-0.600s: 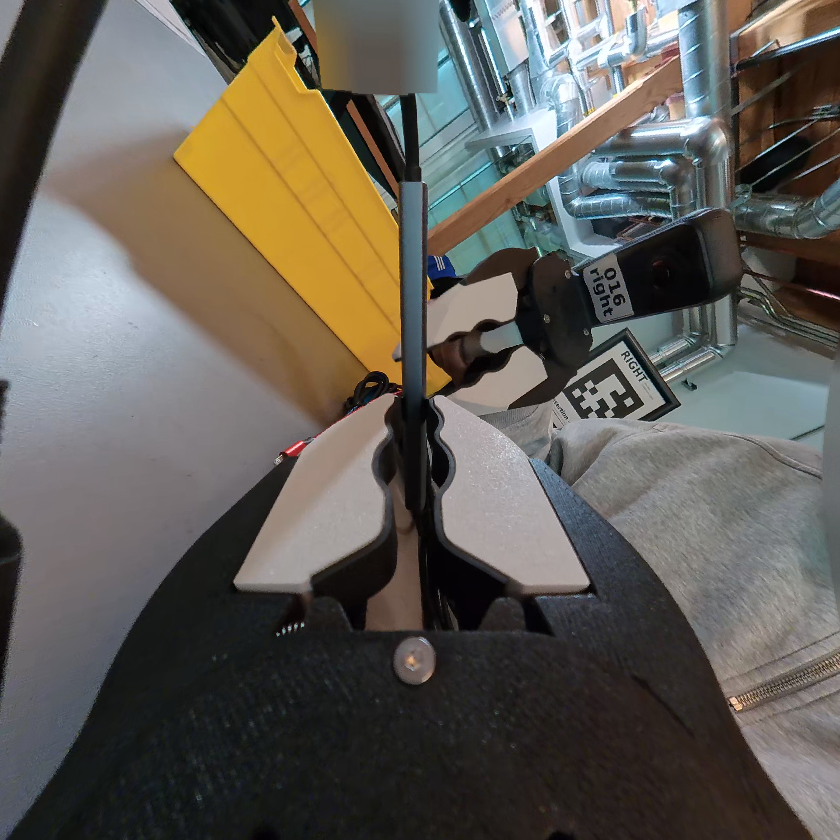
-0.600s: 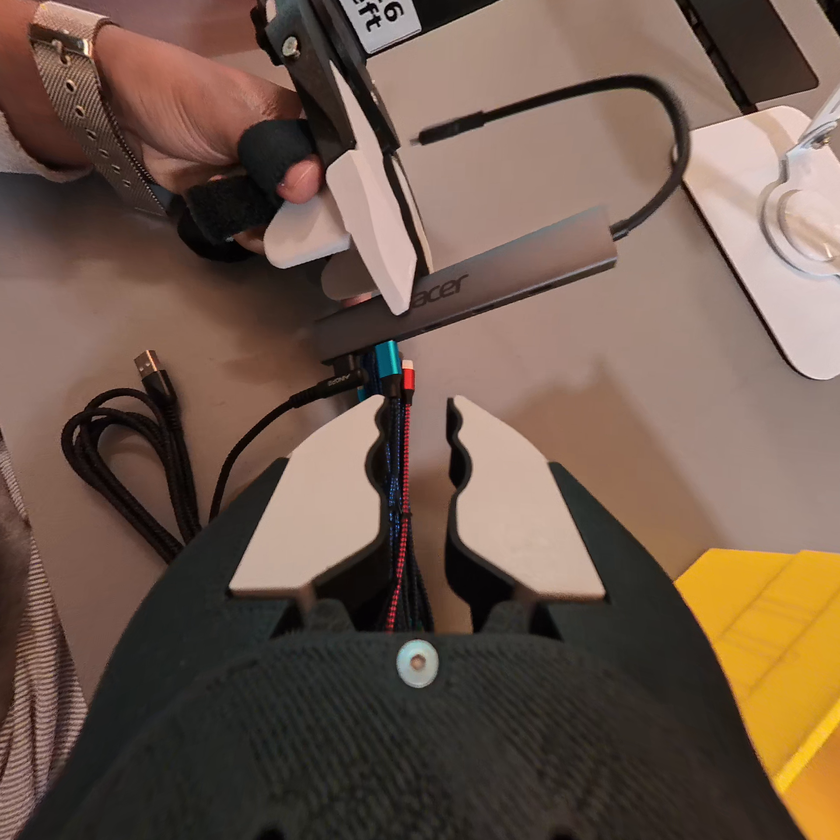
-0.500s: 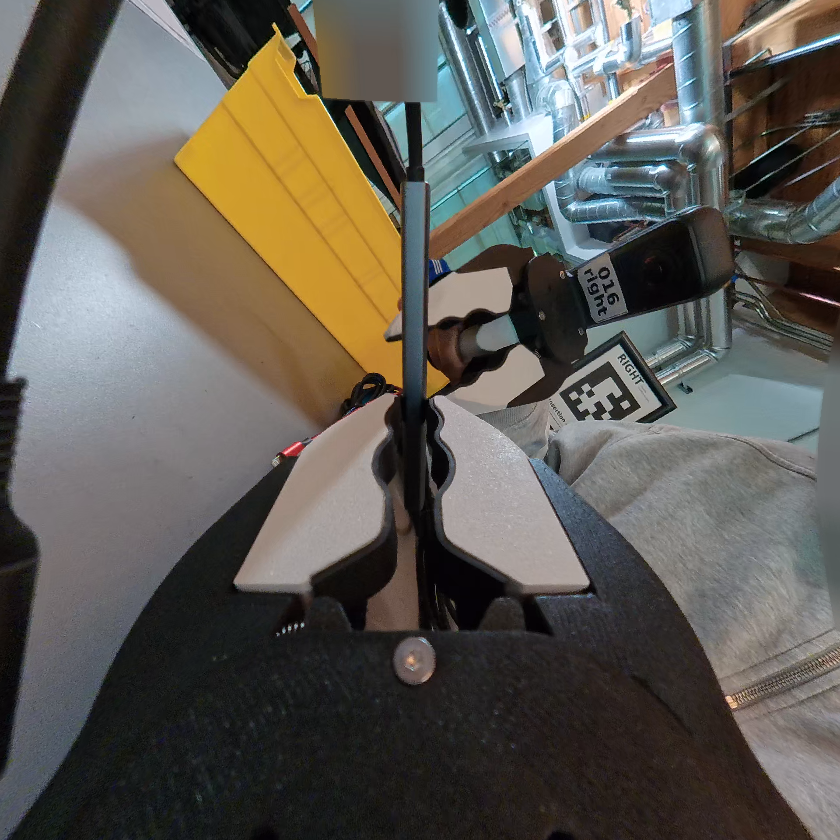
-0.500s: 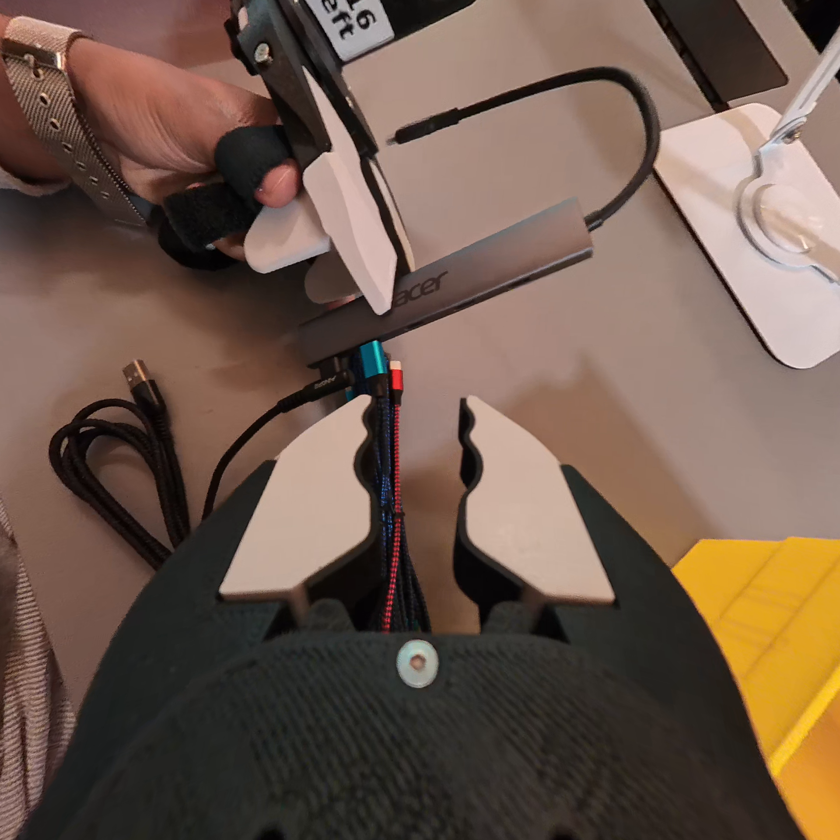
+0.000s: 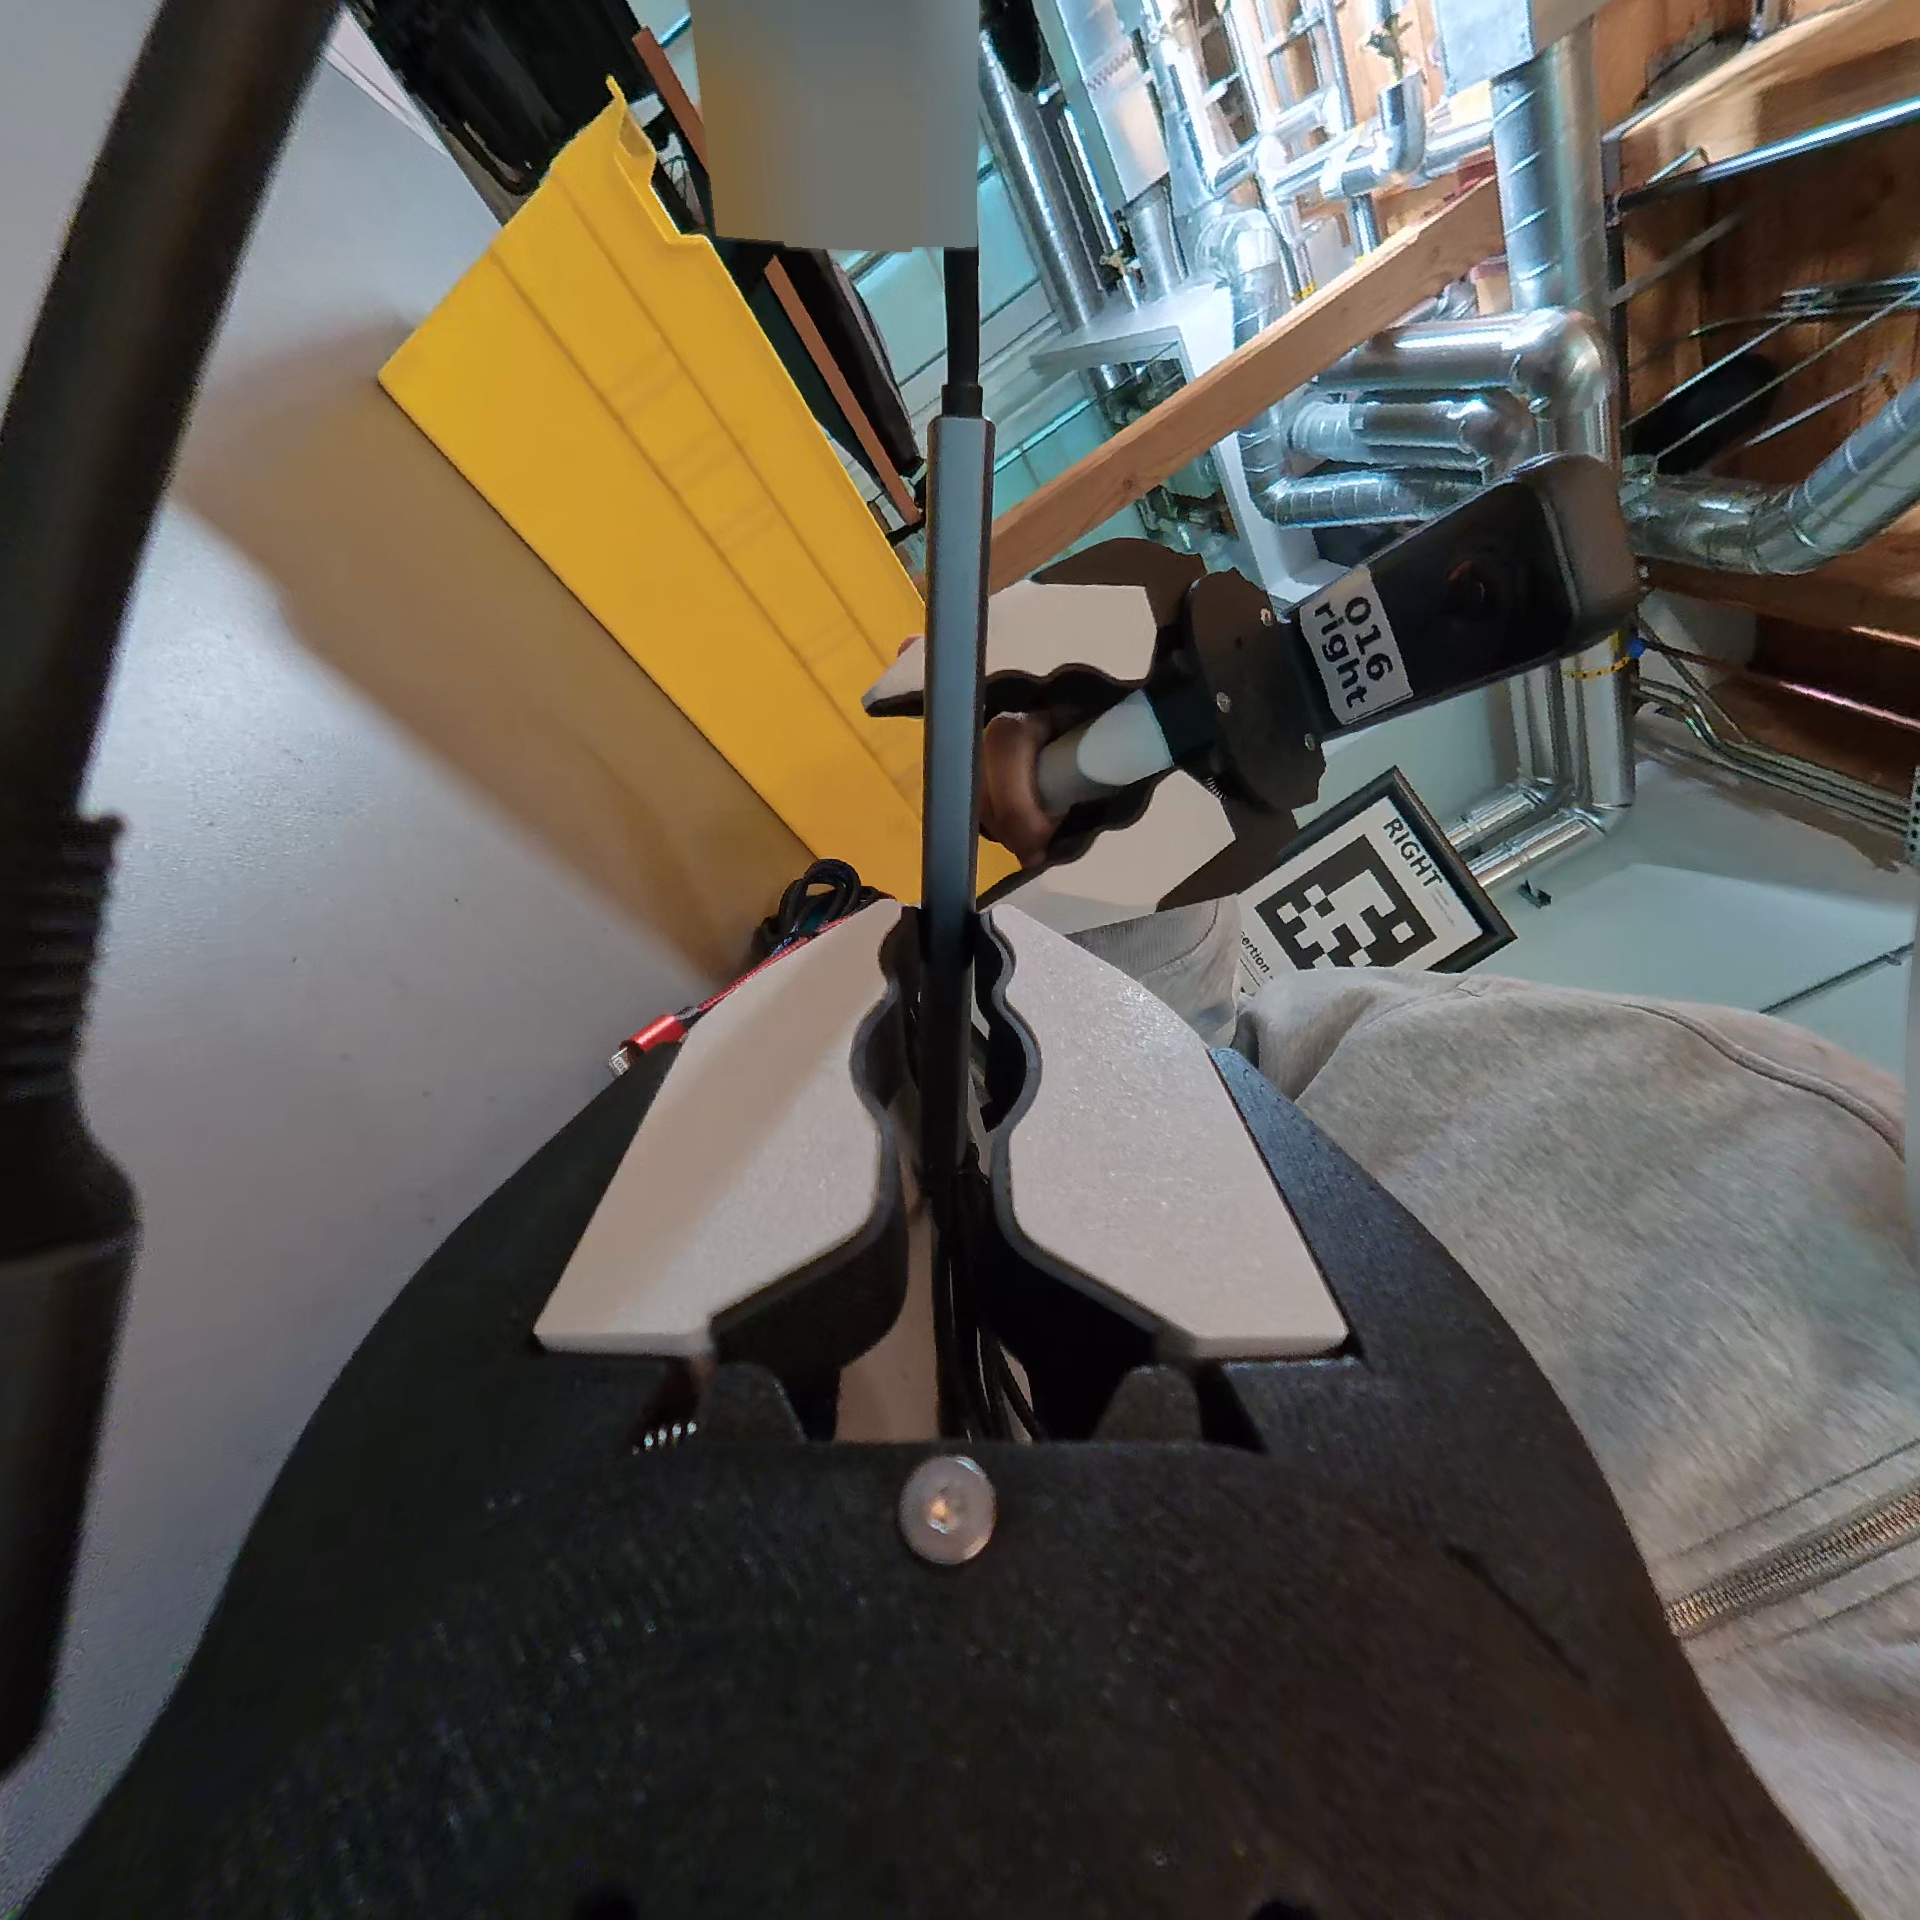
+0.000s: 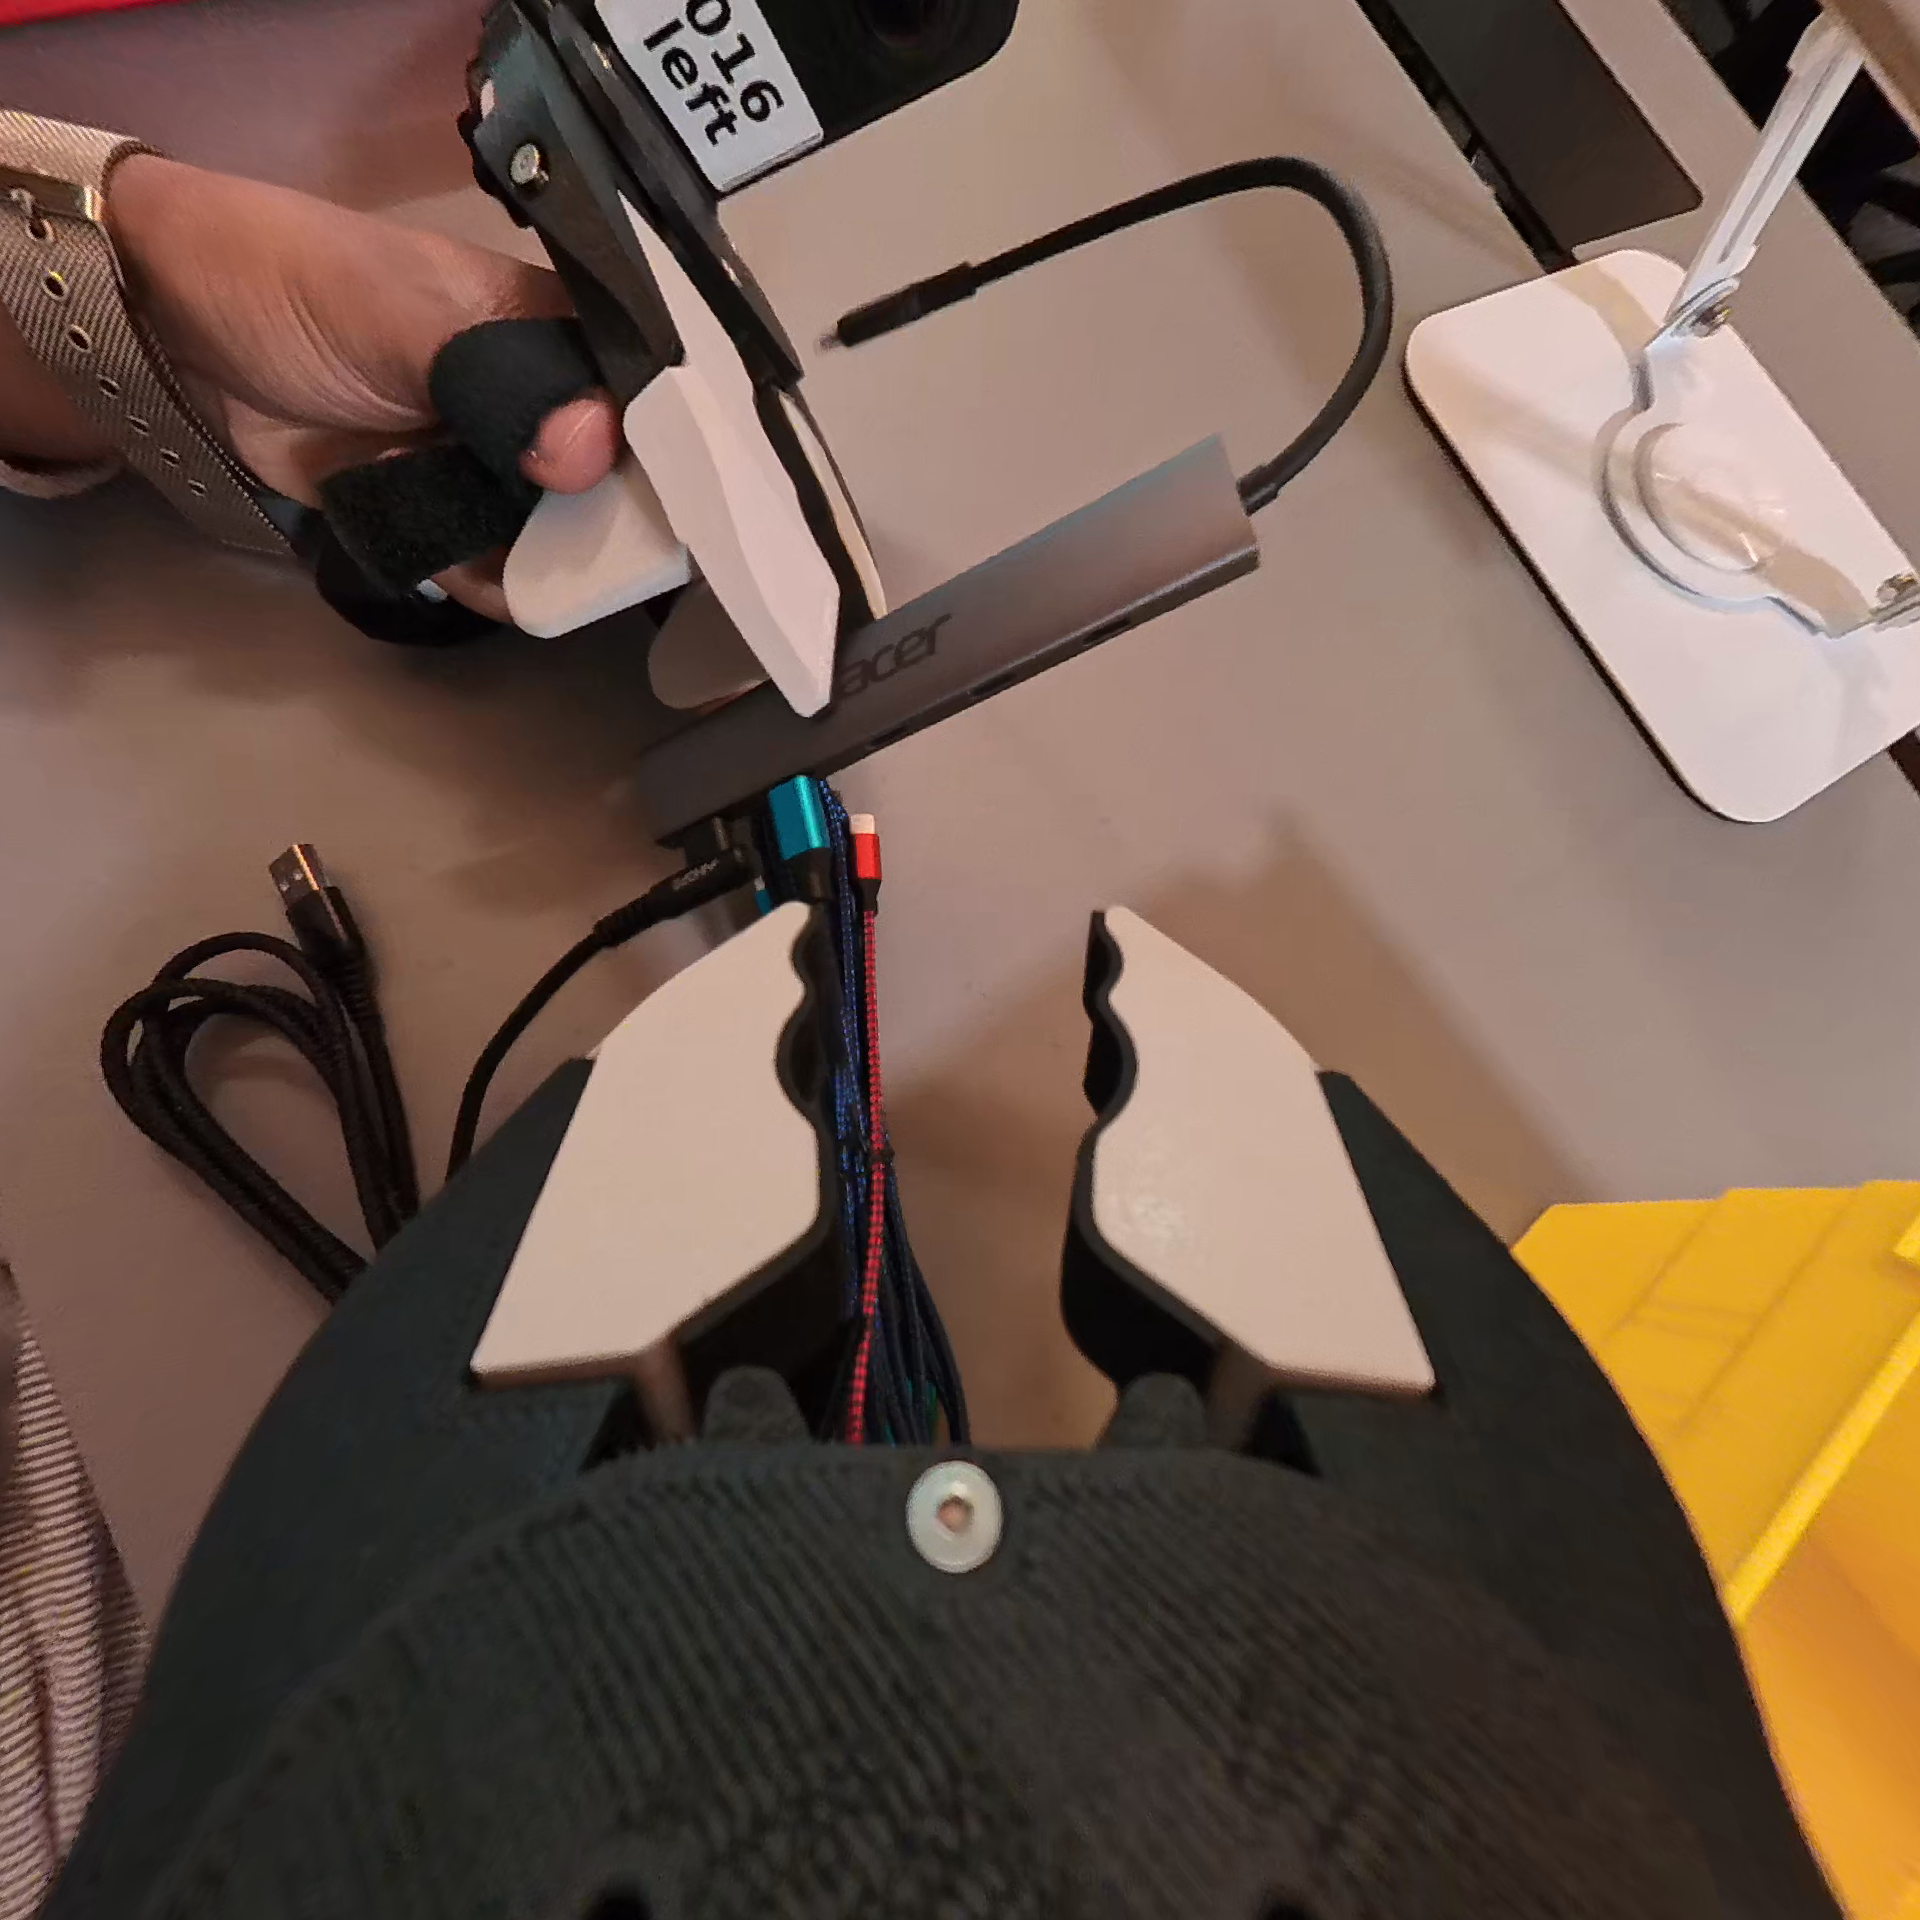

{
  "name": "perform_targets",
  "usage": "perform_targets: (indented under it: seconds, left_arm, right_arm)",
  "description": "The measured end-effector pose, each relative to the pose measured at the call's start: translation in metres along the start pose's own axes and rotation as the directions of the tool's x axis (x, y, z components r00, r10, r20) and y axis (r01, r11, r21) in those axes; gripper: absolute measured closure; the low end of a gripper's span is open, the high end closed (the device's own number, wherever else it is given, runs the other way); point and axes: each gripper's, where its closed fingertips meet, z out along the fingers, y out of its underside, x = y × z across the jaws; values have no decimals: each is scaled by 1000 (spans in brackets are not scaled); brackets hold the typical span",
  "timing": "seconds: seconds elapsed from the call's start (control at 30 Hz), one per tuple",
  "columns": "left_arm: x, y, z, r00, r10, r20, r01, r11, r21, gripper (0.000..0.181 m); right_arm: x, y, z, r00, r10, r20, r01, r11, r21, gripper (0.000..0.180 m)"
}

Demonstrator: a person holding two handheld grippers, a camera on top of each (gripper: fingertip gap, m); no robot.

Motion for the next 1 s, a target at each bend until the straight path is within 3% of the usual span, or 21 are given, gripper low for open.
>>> perform_targets:
  seconds: [0.5, 0.8, 0.9, 1.0]
  left_arm:
    - [-1, -1, 0, 1000, -2, 5, 2, 1000, 7, 172]
    - [-2, -7, -2, 1000, -5, 10, 5, 999, 49, 173]
    - [-3, -12, -5, 1000, -17, 2, 17, 997, 82, 172]
    - [-2, -15, -7, 1000, -21, -7, 21, 994, 103, 172]
  right_arm:
    - [17, 8, -8, 996, 37, -75, -41, 998, -53, 132]
    - [8, -18, -13, 996, -10, -88, 15, 998, 68, 142]
    - [1, -37, -20, 992, -52, -111, 68, 986, 153, 156]
    - [-27, -69, -26, 998, -60, -14, 62, 951, 302, 170]
